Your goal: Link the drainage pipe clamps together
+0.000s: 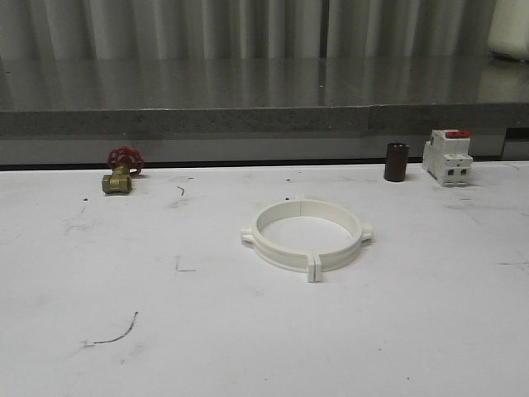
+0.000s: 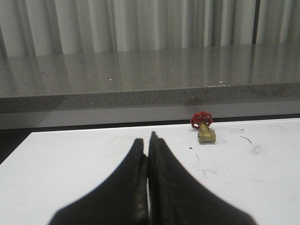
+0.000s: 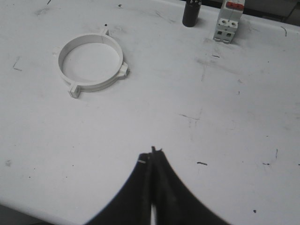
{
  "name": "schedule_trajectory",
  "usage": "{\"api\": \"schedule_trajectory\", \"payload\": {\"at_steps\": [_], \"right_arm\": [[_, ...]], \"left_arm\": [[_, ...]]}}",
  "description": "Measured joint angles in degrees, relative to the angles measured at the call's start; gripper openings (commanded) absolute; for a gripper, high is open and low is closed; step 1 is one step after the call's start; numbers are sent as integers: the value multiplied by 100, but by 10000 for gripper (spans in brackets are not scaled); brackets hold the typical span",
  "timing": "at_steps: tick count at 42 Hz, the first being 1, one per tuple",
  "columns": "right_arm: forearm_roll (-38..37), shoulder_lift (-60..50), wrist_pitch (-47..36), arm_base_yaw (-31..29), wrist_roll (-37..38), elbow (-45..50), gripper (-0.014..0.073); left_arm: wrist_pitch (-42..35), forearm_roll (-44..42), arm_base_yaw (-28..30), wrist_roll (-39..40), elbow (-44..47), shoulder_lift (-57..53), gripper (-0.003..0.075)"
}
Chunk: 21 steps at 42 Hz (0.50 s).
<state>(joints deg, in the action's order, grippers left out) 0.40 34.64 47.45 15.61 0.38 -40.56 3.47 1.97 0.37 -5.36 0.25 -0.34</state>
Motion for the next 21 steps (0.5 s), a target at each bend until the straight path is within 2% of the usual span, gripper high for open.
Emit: {"api": "schedule_trajectory", "payload": {"at_steps": [8, 21], "right_arm": [[0, -405, -245, -180, 0, 352, -69], [168, -2590, -2814, -1156, 0, 2495, -69]], "left_arm": [[0, 0, 0, 0, 0, 0, -20], [0, 0, 0, 4, 0, 0, -20]]}}
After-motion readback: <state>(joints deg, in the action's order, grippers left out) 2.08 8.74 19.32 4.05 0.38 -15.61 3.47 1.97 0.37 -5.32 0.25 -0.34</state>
